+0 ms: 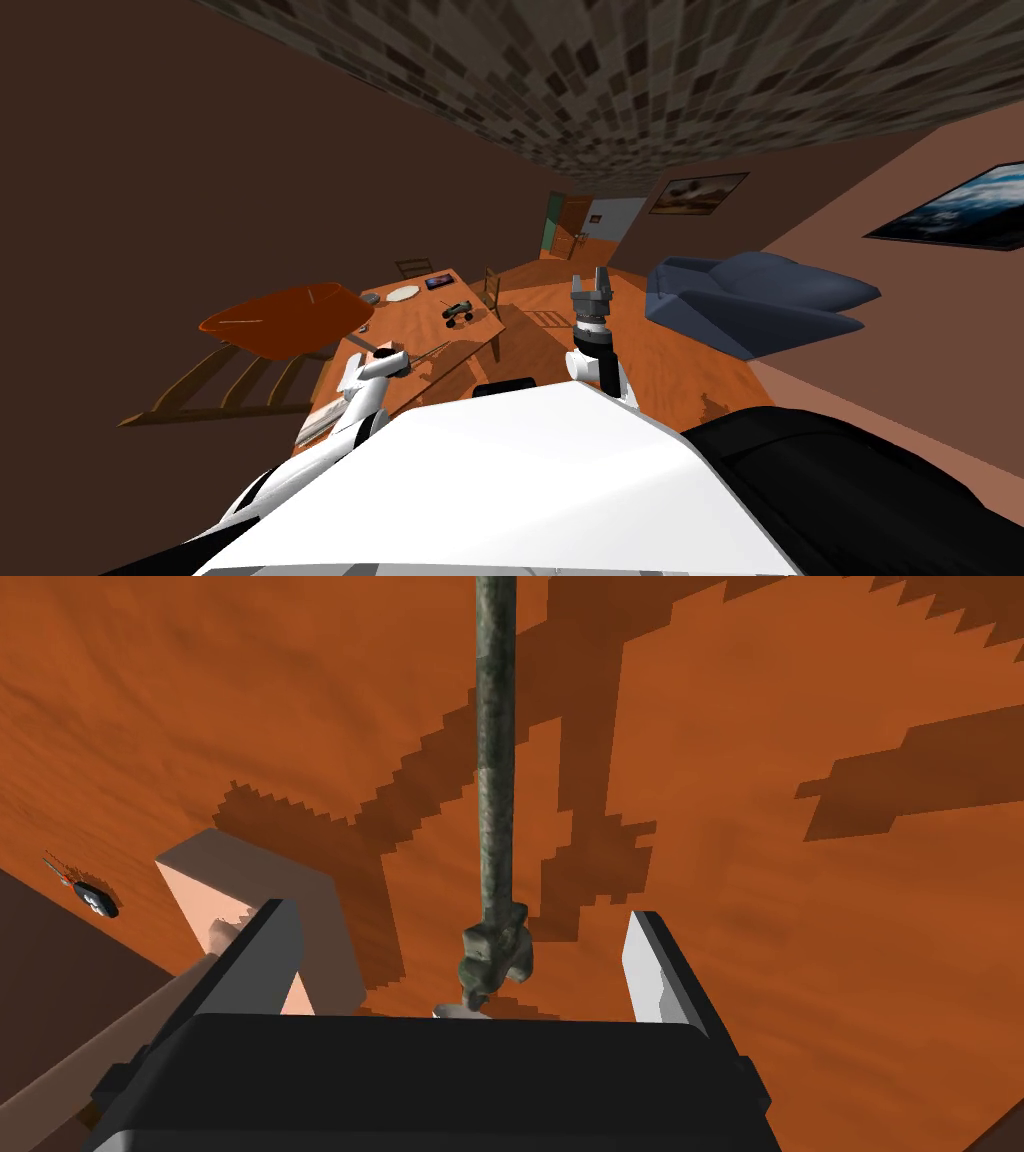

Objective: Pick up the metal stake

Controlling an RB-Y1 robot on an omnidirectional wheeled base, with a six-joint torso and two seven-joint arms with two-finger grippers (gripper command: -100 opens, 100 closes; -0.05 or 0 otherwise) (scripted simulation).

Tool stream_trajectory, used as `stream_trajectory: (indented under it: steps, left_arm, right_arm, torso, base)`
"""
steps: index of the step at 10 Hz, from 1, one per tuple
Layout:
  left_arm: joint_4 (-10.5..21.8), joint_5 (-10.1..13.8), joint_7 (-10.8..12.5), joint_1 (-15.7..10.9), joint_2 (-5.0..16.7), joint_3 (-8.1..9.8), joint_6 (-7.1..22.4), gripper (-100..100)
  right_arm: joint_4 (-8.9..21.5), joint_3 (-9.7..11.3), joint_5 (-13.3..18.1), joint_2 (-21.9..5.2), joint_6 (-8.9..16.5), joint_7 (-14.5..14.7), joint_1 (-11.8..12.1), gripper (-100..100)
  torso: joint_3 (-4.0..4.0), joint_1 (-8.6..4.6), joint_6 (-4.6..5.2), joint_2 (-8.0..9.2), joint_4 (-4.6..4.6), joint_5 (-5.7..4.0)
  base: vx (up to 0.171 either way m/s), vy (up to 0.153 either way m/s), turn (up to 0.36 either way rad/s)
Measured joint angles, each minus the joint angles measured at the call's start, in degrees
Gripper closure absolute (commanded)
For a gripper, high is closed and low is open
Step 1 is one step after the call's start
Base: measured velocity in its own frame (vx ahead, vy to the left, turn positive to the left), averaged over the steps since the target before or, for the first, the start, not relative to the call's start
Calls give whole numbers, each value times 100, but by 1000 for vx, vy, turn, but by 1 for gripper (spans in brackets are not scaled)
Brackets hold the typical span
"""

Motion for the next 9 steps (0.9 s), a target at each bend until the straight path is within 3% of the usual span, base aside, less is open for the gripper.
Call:
stream_trajectory:
  steps: [3,7,8,9]
  left_arm:
    - [403,69,-77,-266,59,144,376,-100]
    - [880,117,-144,-554,166,248,556,-100]
    - [896,119,-149,-562,169,252,568,0]
    - [894,119,-148,-562,168,251,567,-100]
  right_arm:
    - [0,0,0,0,0,0,0,0]
    - [0,0,0,0,0,0,0,0]
    - [0,0,0,0,0,0,0,0]
    - [0,0,0,0,0,0,-1,0]
  torso:
    - [-1,4,-1,-2,-1,1]
    - [4,3,-1,8,1,0]
    - [7,5,-2,14,2,1]
    - [11,7,-2,20,3,1]
  base:
    - [53,-9,-13]
    - [29,-11,-6]
    - [0,0,0]
    - [23,21,239]
